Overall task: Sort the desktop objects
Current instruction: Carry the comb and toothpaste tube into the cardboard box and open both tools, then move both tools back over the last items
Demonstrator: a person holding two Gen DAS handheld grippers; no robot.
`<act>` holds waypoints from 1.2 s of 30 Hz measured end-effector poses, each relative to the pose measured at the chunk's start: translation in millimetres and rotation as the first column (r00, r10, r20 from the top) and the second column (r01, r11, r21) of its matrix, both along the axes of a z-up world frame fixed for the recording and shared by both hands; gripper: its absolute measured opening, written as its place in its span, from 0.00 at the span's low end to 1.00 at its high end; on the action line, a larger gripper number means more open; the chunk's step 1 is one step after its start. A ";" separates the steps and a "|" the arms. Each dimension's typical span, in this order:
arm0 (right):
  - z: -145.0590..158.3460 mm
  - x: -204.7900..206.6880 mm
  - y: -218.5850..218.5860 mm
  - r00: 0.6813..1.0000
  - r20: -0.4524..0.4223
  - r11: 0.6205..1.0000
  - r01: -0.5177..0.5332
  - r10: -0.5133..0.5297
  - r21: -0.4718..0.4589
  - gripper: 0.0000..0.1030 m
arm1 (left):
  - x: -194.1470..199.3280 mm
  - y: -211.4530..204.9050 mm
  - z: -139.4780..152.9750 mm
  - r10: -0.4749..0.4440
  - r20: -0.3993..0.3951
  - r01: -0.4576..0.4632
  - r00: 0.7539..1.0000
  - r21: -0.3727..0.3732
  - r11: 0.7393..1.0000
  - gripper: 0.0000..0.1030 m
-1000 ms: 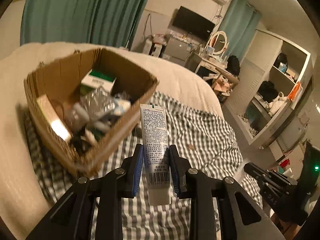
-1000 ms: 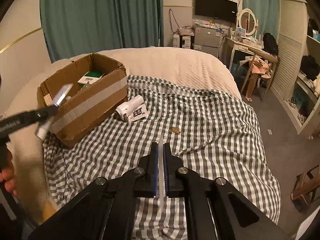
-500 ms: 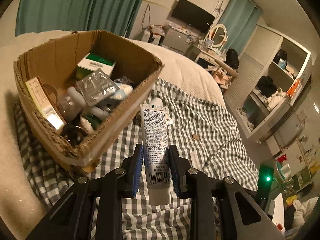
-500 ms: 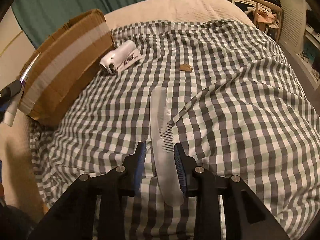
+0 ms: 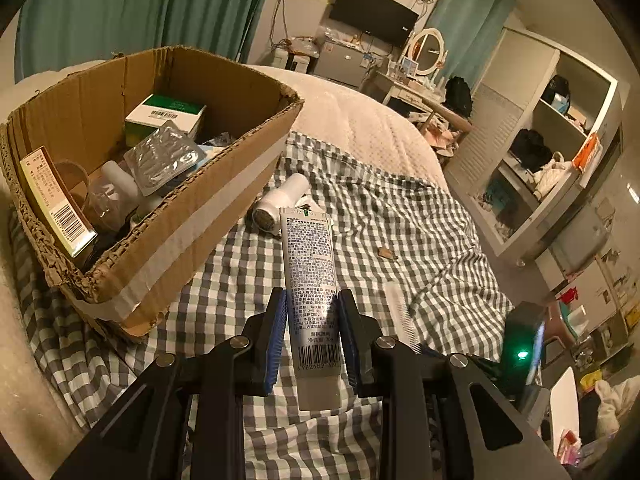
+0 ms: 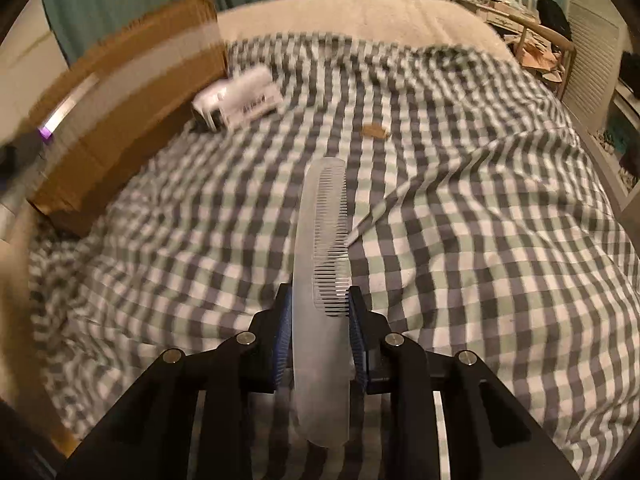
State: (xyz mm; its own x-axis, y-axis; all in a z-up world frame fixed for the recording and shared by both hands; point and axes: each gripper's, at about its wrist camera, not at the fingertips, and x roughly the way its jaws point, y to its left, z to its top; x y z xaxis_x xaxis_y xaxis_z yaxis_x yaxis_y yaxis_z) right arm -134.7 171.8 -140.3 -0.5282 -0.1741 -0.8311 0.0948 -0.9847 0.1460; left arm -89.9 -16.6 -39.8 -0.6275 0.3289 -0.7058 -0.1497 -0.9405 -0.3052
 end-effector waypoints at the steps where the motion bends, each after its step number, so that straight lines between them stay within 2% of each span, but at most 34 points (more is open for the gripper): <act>1: 9.5 2.6 0.6 1.000 -0.018 1.000 0.003 -0.004 -0.029 0.25 | 0.3 -0.8 3.2 -0.003 -0.008 0.003 1.000 0.002 1.000 0.25; 3: 37.0 10.6 0.1 0.997 -0.078 0.994 -0.012 0.004 -0.104 0.25 | 3.8 -2.2 15.0 -0.002 -0.041 0.002 0.999 0.008 1.000 0.25; 7: 94.1 11.1 -26.1 0.978 -0.193 0.984 -0.104 0.076 -0.143 0.25 | 2.6 -20.3 60.2 0.034 -0.137 -0.026 0.990 0.055 0.998 0.25; 9: 127.7 -2.4 -47.0 0.963 -0.242 0.969 -0.166 0.119 -0.182 0.25 | -4.2 -37.1 79.9 0.066 -0.173 -0.053 0.983 0.077 0.996 0.25; 12: 170.0 -32.8 -83.8 0.940 -0.298 0.930 -0.252 0.169 -0.268 0.25 | -26.5 -69.0 100.8 0.135 -0.213 -0.130 0.968 0.036 0.991 0.25; 14: 184.0 -52.9 -107.2 0.932 -0.314 0.910 -0.282 0.183 -0.305 0.25 | -43.9 -91.0 100.3 0.160 -0.205 -0.161 0.966 0.012 0.987 0.25; 18: 188.2 -98.8 -151.1 0.937 -0.301 0.901 -0.277 0.177 -0.333 0.25 | -64.3 -132.9 71.0 0.250 -0.151 -0.257 0.956 -0.029 0.966 0.27; 20: 185.3 -117.2 -160.5 0.947 -0.288 0.900 -0.245 0.143 -0.360 0.41 | -70.9 -144.3 58.5 0.263 -0.121 -0.269 0.957 -0.038 0.962 0.27; 21: 182.7 -127.4 -163.1 0.955 -0.269 0.899 -0.224 0.125 -0.375 0.62 | -74.3 -146.5 54.4 0.249 -0.107 -0.254 0.963 -0.043 0.966 0.35; 22: 182.4 -132.4 -161.3 0.959 -0.264 0.898 -0.205 0.104 -0.389 0.65 | -76.7 -145.2 51.5 0.223 -0.096 -0.229 0.970 -0.057 0.972 0.44; 23: 182.8 -134.7 -157.2 0.961 -0.263 0.896 -0.185 0.080 -0.404 0.65 | -77.1 -142.6 50.9 0.207 -0.097 -0.214 0.974 -0.078 0.974 0.66; 24: 184.5 -134.8 -150.9 0.961 -0.268 0.891 -0.176 0.064 -0.419 0.65 | -75.3 -140.1 51.9 0.202 -0.113 -0.213 0.973 -0.096 0.972 0.78; 26: 187.6 -129.2 -137.9 0.959 -0.282 0.899 -0.154 0.035 -0.411 0.65 | -68.8 -132.1 56.6 0.187 -0.164 -0.207 0.969 -0.116 0.971 0.80; 28: 189.5 -114.6 -117.2 0.954 -0.299 0.915 -0.133 0.014 -0.381 0.65 | -63.4 -124.5 62.0 0.167 -0.176 -0.188 0.970 -0.106 0.977 0.83; 30: 190.4 -100.0 -94.7 0.951 -0.310 0.936 -0.110 0.001 -0.335 0.65 | -52.3 -114.5 68.3 0.164 -0.188 -0.182 0.968 -0.080 0.980 0.89; 32: 187.0 -81.8 -74.5 0.948 -0.319 0.954 -0.089 -0.007 -0.287 0.66 | -34.3 -100.6 73.5 0.129 -0.196 -0.136 0.972 -0.025 0.990 0.89; 34: 181.4 -66.1 -53.9 0.948 -0.319 0.976 -0.077 0.008 -0.202 0.66 | -14.3 -82.9 74.2 0.105 -0.214 -0.104 0.971 0.018 0.994 0.89; 36: 172.9 -46.3 -35.1 0.939 -0.343 0.994 -0.057 0.023 -0.089 0.66 | -0.3 -61.2 71.4 0.087 -0.228 -0.081 0.970 0.038 0.996 0.96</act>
State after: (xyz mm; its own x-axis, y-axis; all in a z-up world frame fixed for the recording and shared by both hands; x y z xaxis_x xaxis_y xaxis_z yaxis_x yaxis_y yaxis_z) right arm -181.0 136.7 32.6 -0.7679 -0.2707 -0.5805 0.1945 -0.9621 0.1913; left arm -90.2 -77.8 31.5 -0.7974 0.2861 -0.5314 -0.1396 -0.9440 -0.2988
